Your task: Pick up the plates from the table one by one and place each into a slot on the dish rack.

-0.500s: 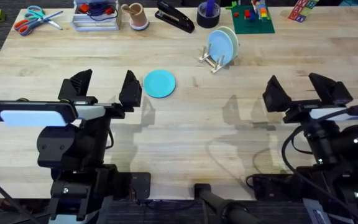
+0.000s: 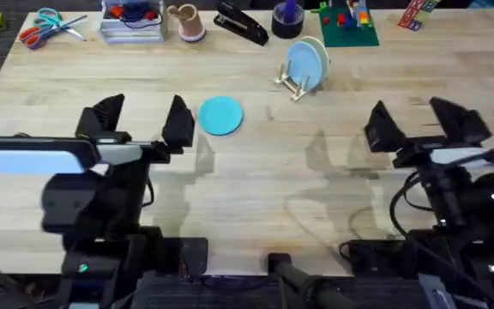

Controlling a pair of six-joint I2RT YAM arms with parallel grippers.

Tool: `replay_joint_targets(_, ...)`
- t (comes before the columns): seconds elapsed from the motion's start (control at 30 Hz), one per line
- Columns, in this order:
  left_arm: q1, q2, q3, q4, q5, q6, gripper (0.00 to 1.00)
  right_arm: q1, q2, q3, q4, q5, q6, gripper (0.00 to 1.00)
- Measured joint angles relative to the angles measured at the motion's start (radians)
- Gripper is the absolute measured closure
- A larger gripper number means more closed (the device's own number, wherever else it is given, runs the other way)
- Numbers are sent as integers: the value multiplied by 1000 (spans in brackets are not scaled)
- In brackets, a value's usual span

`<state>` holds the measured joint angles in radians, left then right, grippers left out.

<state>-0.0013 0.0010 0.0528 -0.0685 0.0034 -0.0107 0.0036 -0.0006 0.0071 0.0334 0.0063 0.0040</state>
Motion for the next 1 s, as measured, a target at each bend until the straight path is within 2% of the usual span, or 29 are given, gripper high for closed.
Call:
replay_joint_targets(0.27, 0, 0, 219, -211, -1, 0, 9, 0, 0, 44, 38, 0, 0, 7)
replay_joint_targets(0.53, 0, 62, 451, -391, -4, 0, 8, 0, 42, 228, 39, 6, 0, 8)
replay_joint_targets(0.73, 0, 205, 610, -504, -5, 0, 8, 0, 196, 392, -31, 14, -19, 7)
replay_joint_targets(1.0, 0, 457, 847, -716, -7, 0, 8, 0, 462, 707, -299, 16, -32, 7)
